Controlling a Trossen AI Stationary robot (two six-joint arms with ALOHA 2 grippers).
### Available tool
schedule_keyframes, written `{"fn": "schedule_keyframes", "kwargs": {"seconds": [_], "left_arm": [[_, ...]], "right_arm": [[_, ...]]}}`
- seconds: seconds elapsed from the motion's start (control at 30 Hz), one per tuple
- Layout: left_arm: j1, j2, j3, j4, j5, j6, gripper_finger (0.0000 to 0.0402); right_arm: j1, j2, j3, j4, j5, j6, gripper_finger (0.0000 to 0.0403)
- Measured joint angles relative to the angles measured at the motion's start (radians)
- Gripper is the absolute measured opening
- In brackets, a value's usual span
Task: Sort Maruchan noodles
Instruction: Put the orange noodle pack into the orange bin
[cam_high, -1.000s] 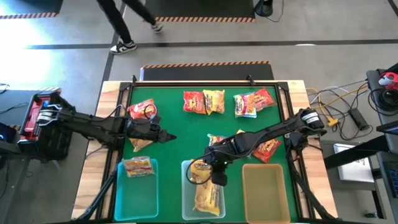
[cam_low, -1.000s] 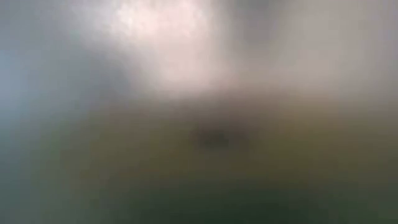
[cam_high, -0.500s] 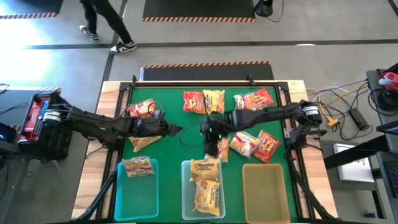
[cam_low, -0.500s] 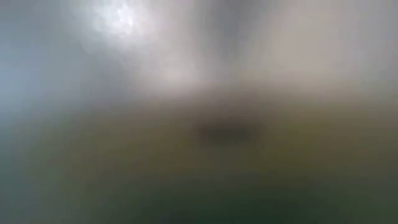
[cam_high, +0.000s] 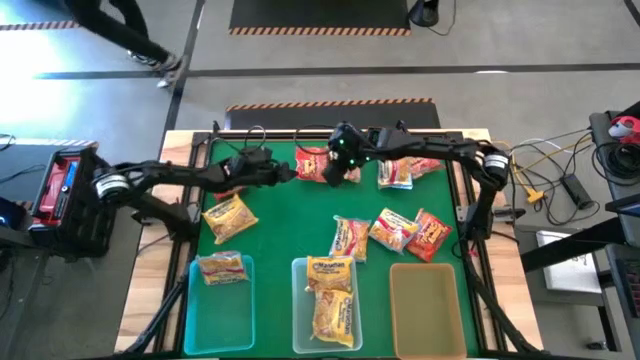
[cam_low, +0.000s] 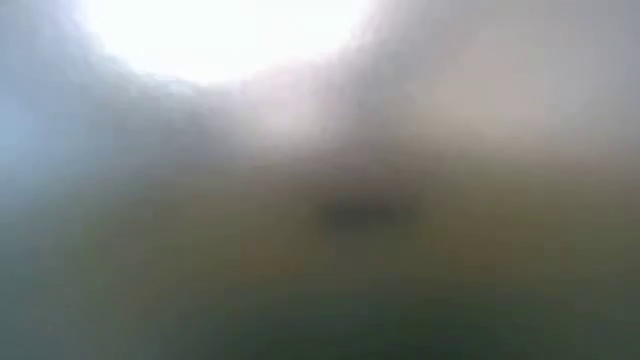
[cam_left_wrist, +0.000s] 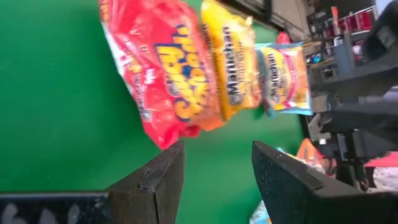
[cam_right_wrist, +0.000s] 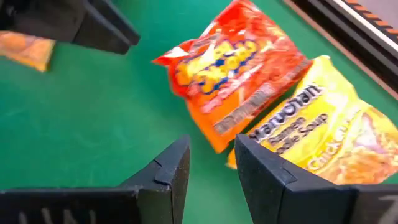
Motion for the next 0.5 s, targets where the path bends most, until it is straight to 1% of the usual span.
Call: {"fn": "schedule_keyframes", "kwargs": {"seconds": [0.07, 0.23, 0.33, 0.5], "left_arm": [[0.013, 0.04, 0.0, 0.022, 0.01, 0.0, 0.0168], [0.024, 0.112, 0.0, 0.118, 0.01, -0.022, 0.0168], [0.032, 0.146, 0.003, 0.147, 0.008, -0.042, 0.0168], [0.032, 0.229, 0.07, 0.157, 0.006, -0.049, 0.0168]], "right_arm": [[-0.017, 0.024, 0.0, 0.031, 0.0, -0.001, 0.0113], [-0.042, 0.084, 0.007, 0.015, -0.003, -0.039, 0.0107], [-0.063, 0.111, 0.02, 0.028, -0.003, -0.073, 0.0107], [-0.093, 0.164, 0.033, 0.025, 0.0, -0.109, 0.0107]]}}
